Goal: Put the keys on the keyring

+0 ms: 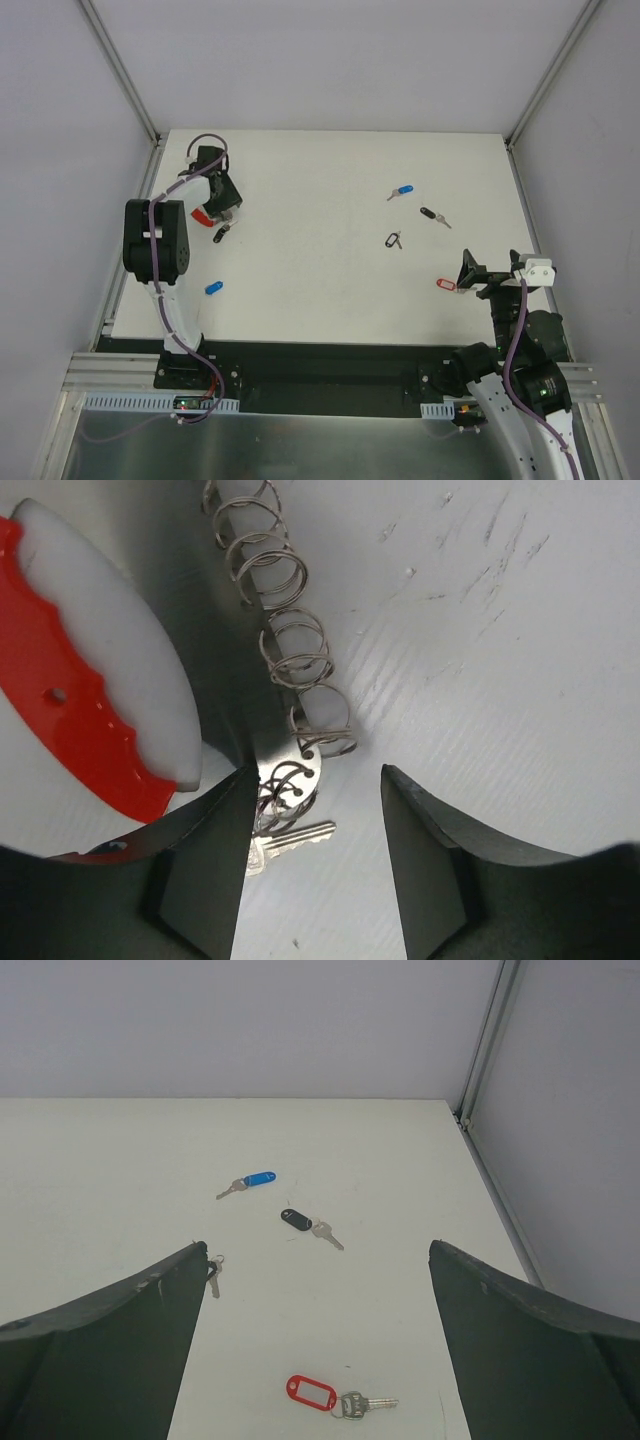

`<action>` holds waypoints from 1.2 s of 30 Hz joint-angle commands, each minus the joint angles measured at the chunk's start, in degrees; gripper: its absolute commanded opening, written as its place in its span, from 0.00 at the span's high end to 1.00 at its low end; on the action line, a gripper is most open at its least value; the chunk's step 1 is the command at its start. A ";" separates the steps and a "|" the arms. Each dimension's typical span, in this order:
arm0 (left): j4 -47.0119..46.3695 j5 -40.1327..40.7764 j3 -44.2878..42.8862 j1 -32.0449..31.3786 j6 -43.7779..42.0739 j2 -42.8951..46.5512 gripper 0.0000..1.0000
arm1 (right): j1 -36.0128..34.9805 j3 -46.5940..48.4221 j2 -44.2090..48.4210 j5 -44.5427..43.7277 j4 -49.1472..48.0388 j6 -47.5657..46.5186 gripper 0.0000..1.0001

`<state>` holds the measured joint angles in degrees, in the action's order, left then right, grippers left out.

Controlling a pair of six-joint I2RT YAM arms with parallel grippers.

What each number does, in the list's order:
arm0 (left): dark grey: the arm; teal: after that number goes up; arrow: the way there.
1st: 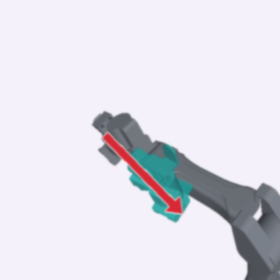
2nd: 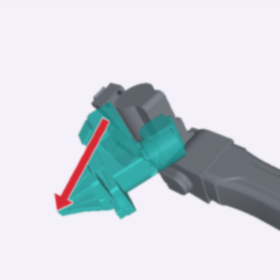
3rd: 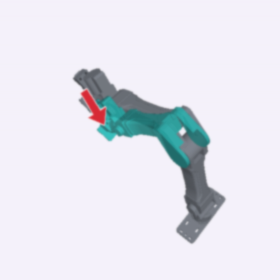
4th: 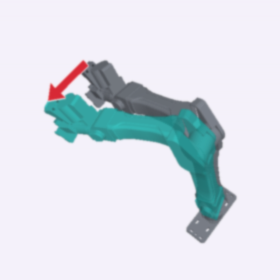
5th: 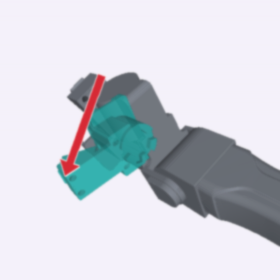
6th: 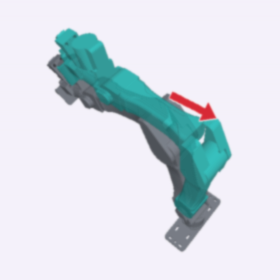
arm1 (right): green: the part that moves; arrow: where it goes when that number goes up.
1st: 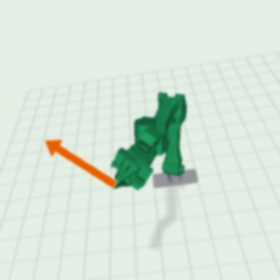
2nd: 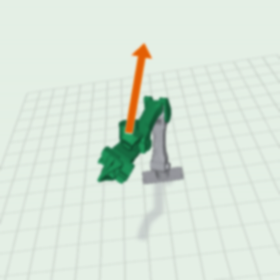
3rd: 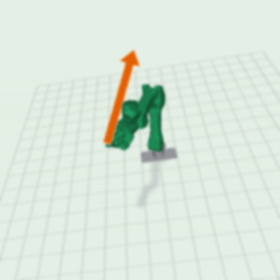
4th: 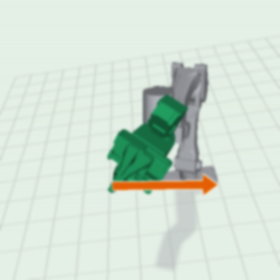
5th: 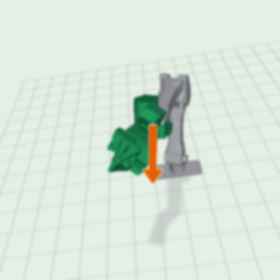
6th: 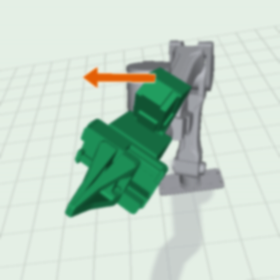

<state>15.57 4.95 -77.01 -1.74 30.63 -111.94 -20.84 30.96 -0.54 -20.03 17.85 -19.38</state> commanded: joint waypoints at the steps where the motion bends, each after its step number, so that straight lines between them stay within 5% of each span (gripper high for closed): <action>1: 3.50 -6.25 -5.85 0.86 -2.33 -3.72 0.51 | -0.43 0.33 10.82 0.78 -1.15 -0.93 0.04; 14: 6.66 -26.20 -18.08 -1.85 -6.11 -14.36 0.97 | -0.60 0.07 10.20 1.49 -1.85 -1.01 0.04; 24: 7.54 -29.04 -15.28 -16.53 -10.34 -12.52 1.00 | -0.69 0.42 9.33 2.19 -1.59 -0.58 0.04; 36: 7.37 -15.15 11.26 -30.86 -3.22 5.49 1.00 | -0.52 2.87 4.94 3.85 -0.09 0.91 0.04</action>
<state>18.44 -18.24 -72.25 -28.05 24.75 -111.04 -21.02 30.94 -0.54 -17.61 17.91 -19.62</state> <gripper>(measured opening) 0.008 0.959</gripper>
